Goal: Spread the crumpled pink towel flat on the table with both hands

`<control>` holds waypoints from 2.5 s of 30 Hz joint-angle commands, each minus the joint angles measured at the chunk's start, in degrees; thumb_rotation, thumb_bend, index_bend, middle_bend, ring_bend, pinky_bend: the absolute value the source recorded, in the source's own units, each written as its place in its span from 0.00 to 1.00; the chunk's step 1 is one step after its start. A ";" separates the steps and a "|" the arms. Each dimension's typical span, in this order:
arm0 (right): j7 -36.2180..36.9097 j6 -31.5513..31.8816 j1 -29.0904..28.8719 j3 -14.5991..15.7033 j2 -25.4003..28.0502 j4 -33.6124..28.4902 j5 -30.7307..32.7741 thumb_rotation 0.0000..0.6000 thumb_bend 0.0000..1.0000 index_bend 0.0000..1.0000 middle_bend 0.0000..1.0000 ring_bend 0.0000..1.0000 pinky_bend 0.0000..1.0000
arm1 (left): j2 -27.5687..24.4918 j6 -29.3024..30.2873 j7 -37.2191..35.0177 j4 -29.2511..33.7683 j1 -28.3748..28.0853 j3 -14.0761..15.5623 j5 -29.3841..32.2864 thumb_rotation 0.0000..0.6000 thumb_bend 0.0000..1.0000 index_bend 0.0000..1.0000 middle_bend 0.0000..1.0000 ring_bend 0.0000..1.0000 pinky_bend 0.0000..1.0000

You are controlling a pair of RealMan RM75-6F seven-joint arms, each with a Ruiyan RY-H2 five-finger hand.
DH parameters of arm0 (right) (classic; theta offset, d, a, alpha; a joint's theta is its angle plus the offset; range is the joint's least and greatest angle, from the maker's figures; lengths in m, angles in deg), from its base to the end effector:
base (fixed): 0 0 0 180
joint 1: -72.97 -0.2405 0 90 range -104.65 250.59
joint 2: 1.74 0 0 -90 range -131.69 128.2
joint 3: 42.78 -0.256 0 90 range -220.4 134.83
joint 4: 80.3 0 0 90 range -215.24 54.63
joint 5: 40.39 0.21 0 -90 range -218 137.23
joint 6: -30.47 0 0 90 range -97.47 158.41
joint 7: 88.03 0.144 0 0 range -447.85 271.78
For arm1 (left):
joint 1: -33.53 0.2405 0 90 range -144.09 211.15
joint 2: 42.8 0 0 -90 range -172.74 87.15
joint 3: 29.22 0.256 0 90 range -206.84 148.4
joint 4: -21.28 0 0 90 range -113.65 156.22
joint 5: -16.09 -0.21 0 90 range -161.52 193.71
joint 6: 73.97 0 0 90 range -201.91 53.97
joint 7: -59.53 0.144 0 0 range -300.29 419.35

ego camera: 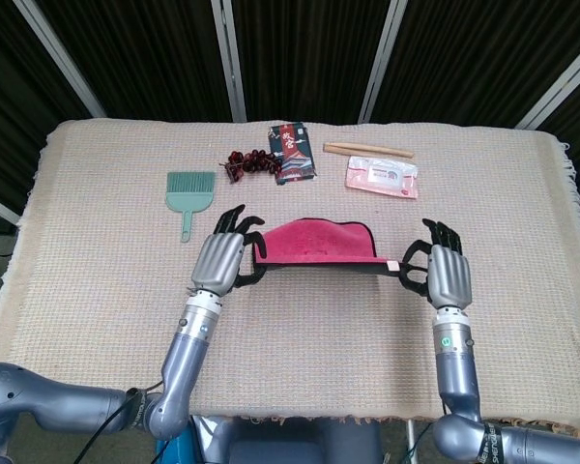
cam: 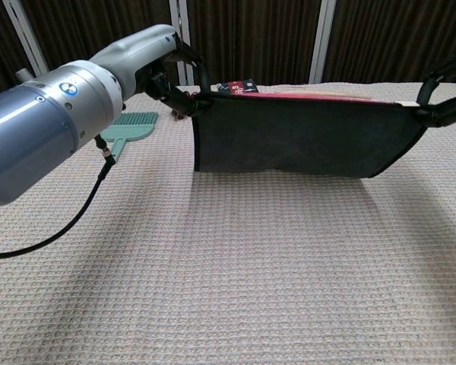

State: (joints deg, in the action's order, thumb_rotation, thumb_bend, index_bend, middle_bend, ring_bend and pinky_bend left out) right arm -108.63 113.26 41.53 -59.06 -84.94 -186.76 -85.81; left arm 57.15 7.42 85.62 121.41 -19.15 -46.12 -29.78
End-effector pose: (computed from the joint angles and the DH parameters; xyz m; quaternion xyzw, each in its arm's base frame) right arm -0.1776 -0.3043 0.0673 0.4819 -0.5323 0.4421 0.5375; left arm -0.0309 0.3194 -0.0156 -0.5940 -0.4779 -0.5072 0.4020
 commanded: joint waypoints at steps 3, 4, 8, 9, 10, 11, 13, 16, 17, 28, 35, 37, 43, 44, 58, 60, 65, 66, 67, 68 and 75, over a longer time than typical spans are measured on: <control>-0.70 0.73 1.24 1.15 -0.62 -1.13 -1.41 1.00 0.53 0.71 0.14 0.00 0.00 | -0.13 0.15 -0.54 1.47 2.40 1.82 -2.03 1.00 0.77 0.87 0.21 0.00 0.00; -0.86 0.78 1.46 1.26 -0.62 -1.30 -1.35 1.00 0.53 0.71 0.14 0.00 0.00 | -0.18 0.13 -0.66 1.72 2.81 2.09 -2.39 1.00 0.76 0.87 0.21 0.00 0.00; -1.57 1.23 2.49 2.14 -1.05 -1.91 -1.81 1.00 0.53 0.71 0.14 0.00 0.00 | -0.48 -0.05 -1.08 2.95 4.62 3.32 -4.13 1.00 0.76 0.87 0.21 0.00 0.00; -1.26 1.38 2.89 2.46 -1.07 -1.95 -2.36 1.00 0.53 0.71 0.14 0.00 0.00 | -0.52 -0.06 -1.14 3.16 4.96 3.56 -4.59 1.00 0.76 0.87 0.21 0.00 0.00; -1.13 1.47 3.12 2.65 -1.06 -2.01 -2.74 1.00 0.53 0.71 0.14 0.00 0.00 | -0.54 -0.10 -1.20 3.30 5.19 3.70 -4.85 1.00 0.76 0.87 0.21 0.00 0.00; -0.98 1.61 3.45 2.96 -1.04 -2.14 -3.30 1.00 0.53 0.71 0.14 0.00 0.00 | -0.54 -0.19 -1.33 3.52 5.50 3.84 -5.16 1.00 0.76 0.87 0.21 0.00 0.00; -1.22 2.01 3.95 3.58 -1.19 -2.68 -4.37 1.00 0.53 0.71 0.14 0.00 0.00 | -0.54 -0.33 -1.44 3.98 6.08 4.10 -5.76 1.00 0.77 0.87 0.21 0.00 0.00; -1.52 2.51 4.75 4.10 -1.23 -3.55 -5.38 1.00 0.53 0.71 0.14 0.00 0.00 | -0.58 -0.48 -1.24 4.64 7.03 4.83 -6.90 1.00 0.76 0.87 0.21 0.00 0.00; -1.64 2.58 4.97 4.22 -1.19 -3.76 -5.54 1.00 0.53 0.71 0.14 0.00 0.00 | -0.59 -0.50 -1.26 4.86 7.35 5.07 -7.22 1.00 0.76 0.87 0.21 0.00 0.00; -1.82 3.70 8.14 6.77 -1.44 -4.83 -8.54 1.00 0.53 0.71 0.14 0.00 0.00 | -0.88 -0.90 -1.93 6.39 11.11 8.58 -11.88 1.00 0.77 0.87 0.21 0.00 0.00; -2.02 3.90 9.73 7.83 -1.88 -5.20 -10.62 1.00 0.53 0.71 0.14 0.00 0.00 | -1.49 -1.11 -1.94 7.08 13.28 10.14 -14.95 1.00 0.76 0.87 0.21 0.00 0.00; -2.19 3.78 10.13 8.15 -2.03 -5.22 -11.02 1.00 0.53 0.71 0.14 0.00 0.00 | -1.77 -1.19 -1.71 7.21 13.86 10.51 -15.69 1.00 0.76 0.87 0.21 0.00 0.00; -2.64 3.06 11.00 8.65 -2.83 -4.73 -11.43 1.00 0.53 0.71 0.14 0.00 0.00 | -2.77 -2.21 -0.51 7.45 15.35 11.81 -16.52 1.00 0.75 0.86 0.20 0.00 0.00; -2.87 2.86 11.00 8.63 -3.06 -4.56 -11.34 1.00 0.53 0.71 0.14 0.00 0.00 | -2.86 -2.45 -0.33 7.49 15.50 11.90 -16.56 1.00 0.75 0.86 0.20 0.00 0.00; -5.87 -0.02 11.88 9.84 -2.97 -4.55 -10.53 1.00 0.52 0.34 0.04 0.00 0.00 | -4.25 -7.73 2.31 7.83 16.59 13.36 -15.35 1.00 0.54 0.68 0.12 0.00 0.00; -7.30 -1.00 11.70 10.47 -2.25 -4.95 -9.83 1.00 0.48 0.18 0.00 0.00 0.00 | -4.96 -8.87 2.41 8.05 16.42 13.50 -15.17 1.00 0.42 0.54 0.09 0.00 0.00; -8.97 -2.40 11.37 10.97 -1.30 -5.77 -8.90 1.00 0.38 0.00 0.00 0.00 0.00 | -6.37 -10.69 2.47 8.68 16.26 13.62 -14.71 1.00 0.24 0.32 0.04 0.00 0.00; -9.17 -2.50 11.36 11.07 -1.22 -5.84 -8.91 1.00 0.37 0.00 0.00 0.00 0.00 | -6.59 -10.91 2.48 8.80 16.26 13.61 -14.64 1.00 0.22 0.31 0.04 0.00 0.00; -9.49 -2.54 11.35 11.24 -1.13 -5.84 -9.01 1.00 0.36 0.00 0.00 0.00 0.00 | -6.81 -11.11 2.52 8.91 16.27 13.64 -14.56 1.00 0.20 0.29 0.04 0.00 0.00; -9.78 -2.50 11.36 11.37 -1.09 -5.81 -9.13 1.00 0.35 0.00 0.00 0.00 0.00 | -7.04 -11.26 2.56 9.03 16.29 13.66 -14.53 1.00 0.19 0.28 0.04 0.00 0.00; -10.97 -1.89 11.84 11.81 -0.26 -6.44 -9.47 1.00 0.35 0.00 0.00 0.00 0.00 | -9.03 -11.92 2.05 10.33 16.98 13.97 -14.18 1.00 0.17 0.24 0.03 0.00 0.00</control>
State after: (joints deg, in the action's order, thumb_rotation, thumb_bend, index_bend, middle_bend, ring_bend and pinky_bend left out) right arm -119.50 111.30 53.27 -47.34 -85.34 -193.10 -95.28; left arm 48.42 -4.32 87.87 131.50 -2.32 -32.25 -44.03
